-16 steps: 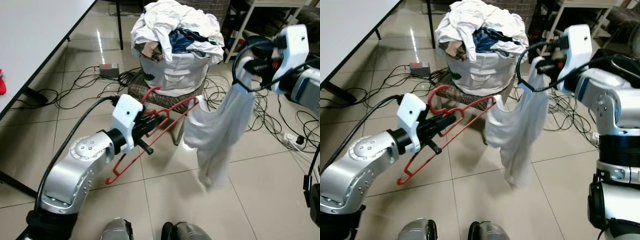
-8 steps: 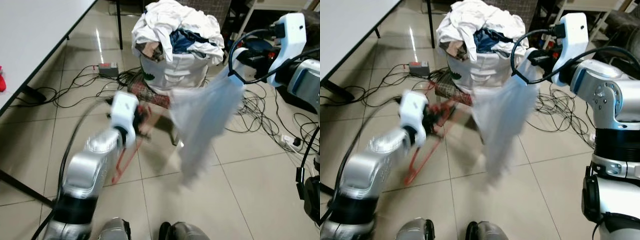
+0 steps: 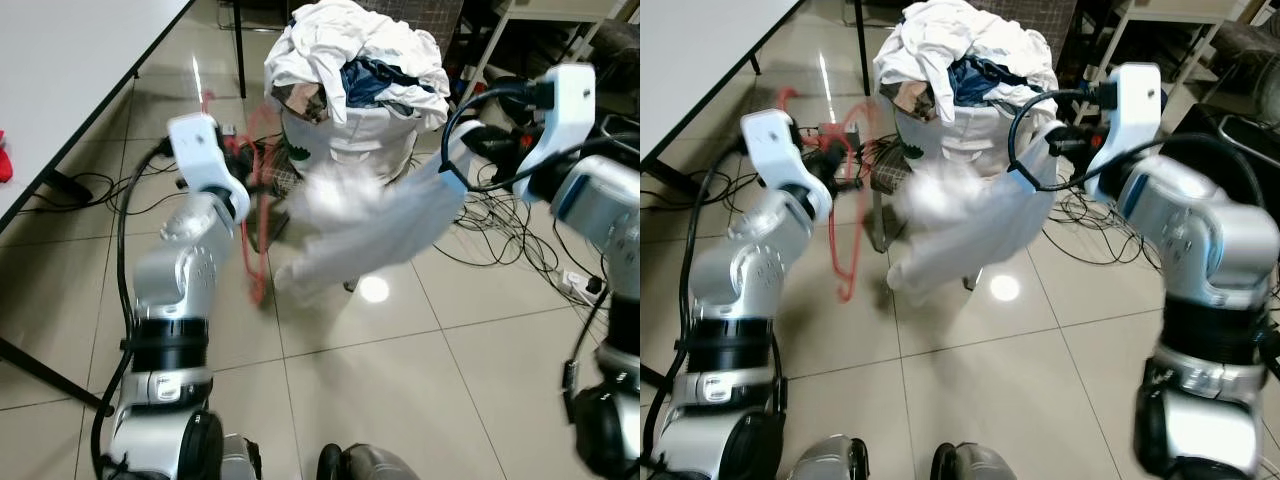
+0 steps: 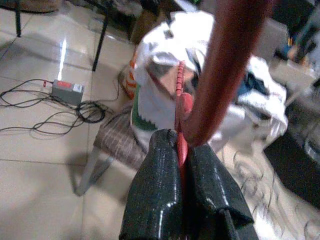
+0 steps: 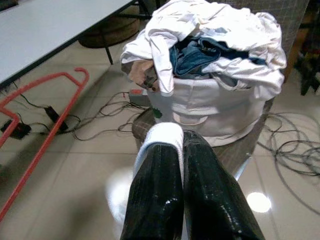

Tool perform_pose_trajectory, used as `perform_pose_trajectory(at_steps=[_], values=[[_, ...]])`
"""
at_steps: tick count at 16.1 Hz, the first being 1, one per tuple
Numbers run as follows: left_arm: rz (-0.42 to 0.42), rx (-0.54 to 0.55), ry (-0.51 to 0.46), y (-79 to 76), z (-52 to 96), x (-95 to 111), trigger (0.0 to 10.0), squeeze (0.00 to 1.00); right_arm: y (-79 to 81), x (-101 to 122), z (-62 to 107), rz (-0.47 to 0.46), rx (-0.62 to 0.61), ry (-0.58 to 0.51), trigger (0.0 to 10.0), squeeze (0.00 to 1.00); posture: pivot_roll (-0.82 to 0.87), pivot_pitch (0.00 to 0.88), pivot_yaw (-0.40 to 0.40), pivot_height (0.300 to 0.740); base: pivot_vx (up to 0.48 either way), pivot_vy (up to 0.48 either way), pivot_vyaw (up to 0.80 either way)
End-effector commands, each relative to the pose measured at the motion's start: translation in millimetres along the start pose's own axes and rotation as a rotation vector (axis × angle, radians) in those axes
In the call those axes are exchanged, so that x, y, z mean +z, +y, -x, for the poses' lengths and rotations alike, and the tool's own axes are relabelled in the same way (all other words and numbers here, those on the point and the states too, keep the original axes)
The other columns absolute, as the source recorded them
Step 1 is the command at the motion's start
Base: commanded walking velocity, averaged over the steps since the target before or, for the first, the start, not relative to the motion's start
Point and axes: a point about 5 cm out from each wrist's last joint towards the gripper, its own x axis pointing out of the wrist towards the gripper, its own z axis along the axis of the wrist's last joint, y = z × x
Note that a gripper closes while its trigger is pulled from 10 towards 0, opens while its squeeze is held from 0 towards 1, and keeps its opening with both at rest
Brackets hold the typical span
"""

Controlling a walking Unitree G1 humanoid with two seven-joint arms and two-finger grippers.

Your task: Hang hanger

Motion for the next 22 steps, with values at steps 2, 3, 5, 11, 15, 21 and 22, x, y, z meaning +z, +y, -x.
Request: perform_pose_trajectory(at_steps=[2, 3, 5, 11, 15, 21, 22], values=[[0.073, 0.068, -0.059, 7.9, -0.7, 8, 10.0, 0.0, 2.7, -7, 7.9, -0.012, -0.049, -0.024, 10.0, 0.0, -0.17, 0.084, -0.071, 0.74, 0.0, 0.0, 0.0], [0.021, 0.053, -0.038, 8.9, -0.4, 6, 10.0, 0.0, 5.1, -12, 8.1, -0.003, -0.053, -0.015, 10.0, 0.0, -0.17, 0.085, -0.066, 0.74, 0.0, 0.0, 0.0], [-0.211, -0.072, -0.021, 6.5, 5.3, 3, 10.0, 0.0, 5.1, -9, 4.1, 0.033, -0.07, -0.018, 10.0, 0.0, -0.19, 0.082, -0.051, 0.74, 0.0, 0.0, 0.0], [-0.534, -0.666, 0.066, 14.3, 59.0, -8, 10.0, 0.0, -11.1, 41, -10.1, 0.263, 0.036, -0.004, 10.0, 0.0, -0.16, 0.092, -0.102, 0.74, 0.0, 0.0, 0.0], [-0.358, -0.884, 0.074, -8.1, 79.2, 6, 10.0, 0.0, -22.2, 46, -11.7, 0.293, 0.131, 0.103, 10.0, 0.0, -0.16, 0.092, -0.113, 0.74, 0.0, 0.0, 0.0], [-0.282, -0.976, 0.194, -33.2, 86.6, -16, 10.0, 0.0, -30.4, 40, -26.1, 0.212, 0.04, 0.108, 10.0, 0.0, -0.16, 0.083, -0.098, 0.74, 0.0, 0.0, 0.0], [-0.291, -0.978, 0.208, -34.3, 87.3, -19, 10.0, 0.0, -29.8, 39, -27.4, 0.208, 0.04, 0.108, 10.0, 0.0, -0.16, 0.082, -0.096, 0.74, 0.0, 0.0, 0.0]])
